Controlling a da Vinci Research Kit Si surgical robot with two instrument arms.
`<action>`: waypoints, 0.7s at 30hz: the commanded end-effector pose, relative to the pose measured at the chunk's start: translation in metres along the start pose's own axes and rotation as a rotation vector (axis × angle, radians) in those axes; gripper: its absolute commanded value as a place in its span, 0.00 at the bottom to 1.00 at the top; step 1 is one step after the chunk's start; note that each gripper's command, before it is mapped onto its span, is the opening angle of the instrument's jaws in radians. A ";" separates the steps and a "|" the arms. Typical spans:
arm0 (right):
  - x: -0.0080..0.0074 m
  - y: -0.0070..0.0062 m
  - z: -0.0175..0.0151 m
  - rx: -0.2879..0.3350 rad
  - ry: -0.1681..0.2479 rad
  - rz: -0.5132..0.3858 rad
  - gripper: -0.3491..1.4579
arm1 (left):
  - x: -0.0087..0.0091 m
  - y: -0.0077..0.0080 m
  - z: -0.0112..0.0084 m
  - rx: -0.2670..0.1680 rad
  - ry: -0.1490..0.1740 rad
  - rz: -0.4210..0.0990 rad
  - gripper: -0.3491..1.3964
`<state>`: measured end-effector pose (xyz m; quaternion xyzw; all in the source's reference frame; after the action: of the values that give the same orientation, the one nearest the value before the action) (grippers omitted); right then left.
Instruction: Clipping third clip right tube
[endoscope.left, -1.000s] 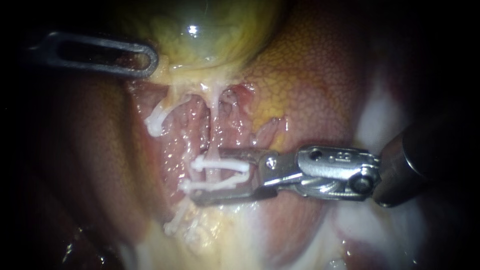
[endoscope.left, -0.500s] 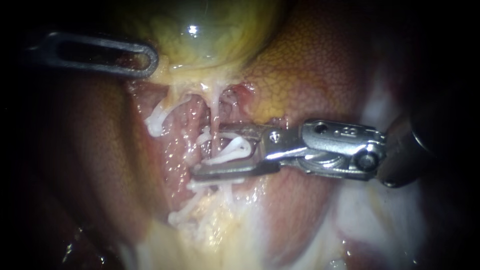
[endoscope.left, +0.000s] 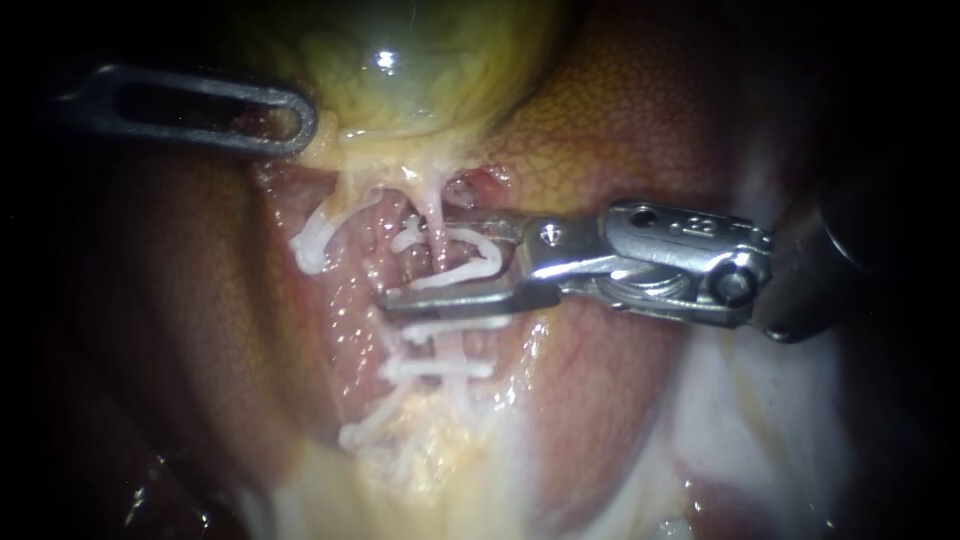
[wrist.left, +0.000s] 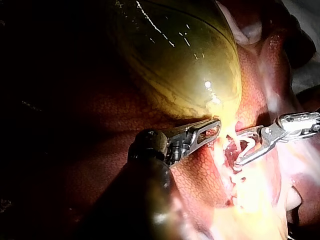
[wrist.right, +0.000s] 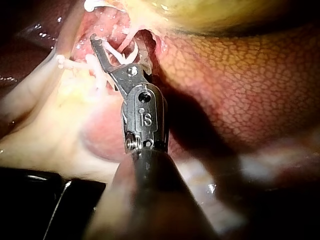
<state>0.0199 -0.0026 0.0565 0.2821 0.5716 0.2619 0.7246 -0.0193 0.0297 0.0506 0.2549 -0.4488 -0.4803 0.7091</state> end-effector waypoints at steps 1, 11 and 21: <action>-0.0001 0.0000 0.0001 0.000 -0.001 0.000 0.46 | 0.0000 0.0000 0.0000 0.000 0.000 0.000 0.00; -0.0002 0.0000 0.0005 0.033 0.009 -0.002 0.45 | 0.0000 0.0000 0.0000 0.000 0.000 0.000 0.00; -0.0001 0.0001 0.0008 0.263 0.197 0.098 0.44 | 0.0000 0.0000 0.0000 0.000 0.000 0.000 0.00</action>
<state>0.0206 -0.0028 0.0569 0.3807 0.6582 0.2448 0.6015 -0.0193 0.0297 0.0506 0.2548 -0.4489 -0.4803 0.7092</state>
